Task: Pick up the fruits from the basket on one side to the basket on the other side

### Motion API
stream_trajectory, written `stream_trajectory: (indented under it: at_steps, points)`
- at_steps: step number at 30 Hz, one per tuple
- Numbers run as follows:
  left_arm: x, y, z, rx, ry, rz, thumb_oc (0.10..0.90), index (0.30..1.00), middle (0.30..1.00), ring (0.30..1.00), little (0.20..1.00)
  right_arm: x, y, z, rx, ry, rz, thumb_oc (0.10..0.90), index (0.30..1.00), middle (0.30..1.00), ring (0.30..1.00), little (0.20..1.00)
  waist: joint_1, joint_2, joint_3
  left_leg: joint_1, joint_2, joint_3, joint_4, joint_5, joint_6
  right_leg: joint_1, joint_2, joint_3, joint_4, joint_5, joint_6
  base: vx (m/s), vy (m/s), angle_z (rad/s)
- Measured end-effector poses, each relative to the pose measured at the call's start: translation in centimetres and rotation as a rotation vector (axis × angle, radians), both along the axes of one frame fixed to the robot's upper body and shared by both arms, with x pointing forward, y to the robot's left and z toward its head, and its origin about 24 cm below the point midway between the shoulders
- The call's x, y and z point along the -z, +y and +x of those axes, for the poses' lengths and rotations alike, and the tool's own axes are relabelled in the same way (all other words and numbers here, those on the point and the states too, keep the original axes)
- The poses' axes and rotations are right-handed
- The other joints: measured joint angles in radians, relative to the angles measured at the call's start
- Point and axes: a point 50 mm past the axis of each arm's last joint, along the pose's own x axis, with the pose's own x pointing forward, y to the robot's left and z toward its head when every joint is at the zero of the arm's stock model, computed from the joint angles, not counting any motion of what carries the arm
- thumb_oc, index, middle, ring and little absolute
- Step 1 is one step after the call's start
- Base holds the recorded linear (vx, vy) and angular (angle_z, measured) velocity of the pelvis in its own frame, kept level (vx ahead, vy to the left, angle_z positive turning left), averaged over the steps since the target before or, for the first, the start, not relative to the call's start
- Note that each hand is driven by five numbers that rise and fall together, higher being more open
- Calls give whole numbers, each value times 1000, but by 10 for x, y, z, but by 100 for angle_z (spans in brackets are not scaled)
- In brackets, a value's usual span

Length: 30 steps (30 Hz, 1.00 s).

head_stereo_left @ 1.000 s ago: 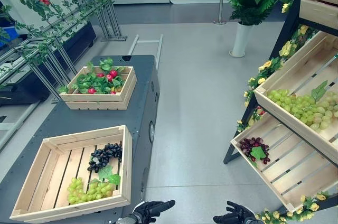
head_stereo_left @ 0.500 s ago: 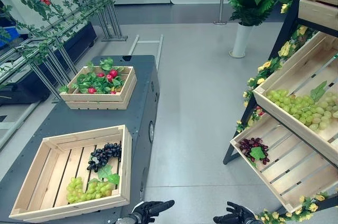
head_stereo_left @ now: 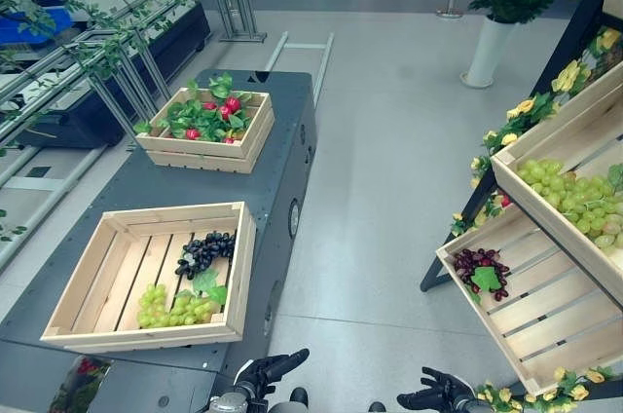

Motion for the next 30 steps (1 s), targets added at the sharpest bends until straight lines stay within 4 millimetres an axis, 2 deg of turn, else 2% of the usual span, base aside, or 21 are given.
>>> stream_trajectory:
  at_steps: [1, 2, 5, 7, 8, 9, 10, 11, 12, 14, 15, 17, 20, 23, 24, 26, 27, 29, 30]
  points:
    - [0, 1, 0, -6, 0, 0, 800, 900, 900, 900, 900, 0, 0, 0, 0, 1, -1, 800, 900, 900, 900, 900, 0, -2, 0, -3, -3, 6, 15, -1, 3, 2, -7, -1, 0, 2, -3, 127, 81, -8]
    - [0, 1, -1, -8, 1, 1, 800, 900, 900, 900, 900, 1, -1, -3, 1, 7, -2, 800, 900, 900, 900, 900, -2, -4, 0, -1, -4, 27, 21, -24, 27, 12, -19, -3, -3, 2, -3, 136, 106, -1]
    - [-2, -2, 5, -1, -21, -3, 800, 900, 900, 900, 900, 2, -1, -10, 2, 23, -1, 800, 900, 900, 900, 900, -16, -5, 0, 18, 6, 51, -60, -28, 32, 17, -23, -7, -10, 3, -1, 208, 199, 13]
    - [-3, -7, 13, 3, -37, -9, 800, 900, 900, 900, 900, 2, -1, -11, 4, 26, -1, 800, 900, 900, 900, 900, -14, -12, 5, -6, 31, 153, -179, -15, 14, 21, -17, -32, -41, 5, 0, 241, 210, 41]
    - [-3, -7, 13, 4, -38, -9, 800, 900, 900, 900, 900, 2, -1, -9, 3, 22, 0, 800, 900, 900, 900, 900, -12, -14, 9, -18, 38, 170, -190, -11, 16, 23, -17, -36, -41, 9, 7, 340, 292, 50]
    - [-2, -7, 11, 1, -29, -5, 800, 900, 900, 900, 900, 2, 0, -8, 2, 17, 2, 800, 900, 900, 900, 900, -14, -9, 17, -36, 50, 222, -186, -10, 16, 45, -17, -67, -48, 9, 19, 294, 267, 48]
    - [-1, -6, 8, -15, -22, -8, 800, 900, 900, 900, 900, 2, -1, -11, 7, 19, 2, 800, 900, 900, 900, 900, -15, -19, 27, -34, 53, 250, -186, -11, 17, 67, -18, -90, -48, -4, 34, 345, 307, 57]
    - [-2, -5, 8, -21, -26, -8, 800, 900, 900, 900, 900, 3, -3, -15, 13, 22, -1, 800, 900, 900, 900, 900, -12, -10, 27, -27, 49, 255, -181, -15, 22, 87, -19, -103, -48, -21, 52, 244, 215, 38]
    - [-2, -4, 8, -25, -27, -8, 800, 900, 900, 900, 900, 3, -3, -16, 14, 22, -2, 800, 900, 900, 900, 900, -11, -4, 25, -21, 43, 249, -183, 2, 40, 96, -21, -102, -46, -28, 62, 296, 301, 16]
    - [-2, 0, 6, -27, -26, 2, 800, 900, 900, 900, 900, 3, -1, -14, 12, 6, 8, 800, 900, 900, 900, 900, 0, -19, 19, 6, -7, 245, -192, 57, 125, 114, -64, -103, -30, -53, 98, 281, 299, -10]
    - [-2, 2, 6, -23, -28, 2, 800, 900, 900, 900, 900, 3, 0, -14, 16, 1, 17, 800, 900, 900, 900, 900, 0, -25, 17, 19, -24, 241, -204, 58, 156, 120, -75, -104, -28, -58, 106, 299, 324, -7]
    - [-3, 5, 6, 0, -29, 4, 800, 900, 900, 900, 900, 3, 5, -12, 7, -18, 40, 800, 900, 900, 900, 900, -1, -31, 14, 39, -64, 238, -211, 35, 182, 124, -114, -112, 6, -62, 110, 263, 327, 7]
    - [-1, 2, 2, 47, -6, -22, 800, 900, 900, 900, 900, 0, 5, -5, -4, -51, 54, 800, 900, 900, 900, 900, -4, -11, 11, 54, -87, 212, -211, 11, 215, 91, -149, -138, 136, -69, 116, 149, 283, 28]
    - [-3, 4, 4, 102, -3, -1, 800, 900, 900, 900, 900, -8, 14, 16, -33, -141, 81, 800, 900, 900, 900, 900, 7, -9, 13, 67, -98, 180, -210, -9, 242, -35, -199, -125, 444, -81, 120, 95, 203, 36]
    - [-3, 4, 4, 112, -1, 3, 800, 900, 900, 900, 900, -10, 16, 21, -38, -162, 88, 800, 900, 900, 900, 900, 9, -9, 13, 72, -102, 172, -210, -13, 248, -65, -212, -119, 508, -86, 127, 61, 90, 31]
    - [-4, 4, 5, 123, 0, 4, 800, 900, 900, 900, 900, -17, 24, 35, -61, -224, 114, 800, 900, 900, 900, 900, 18, -12, 16, 81, -120, 144, -210, -24, 262, -146, -214, -75, 615, -96, 131, 111, 39, 36]
    - [-4, 1, 8, 142, -2, 1, 800, 900, 900, 900, 900, -21, 26, 43, -60, -258, 128, 800, 900, 900, 900, 900, 12, -7, 19, 83, -125, 111, -210, -28, 270, -177, -184, -45, 602, -111, 116, 115, -6, 51]
    - [-5, -4, 13, 170, -3, -5, 800, 900, 900, 900, 900, -25, 28, 49, -60, -294, 139, 800, 900, 900, 900, 900, -1, 8, 28, 87, -128, 46, -210, -21, 268, -194, -132, -17, 499, -112, 114, 117, -90, 79]
    - [-5, -5, 13, 176, -5, -8, 800, 900, 900, 900, 900, -25, 30, 49, -73, -299, 145, 800, 900, 900, 900, 900, -4, 4, 28, 87, -137, 18, -210, -20, 267, -210, -120, -10, 424, -109, 117, 155, -144, 105]
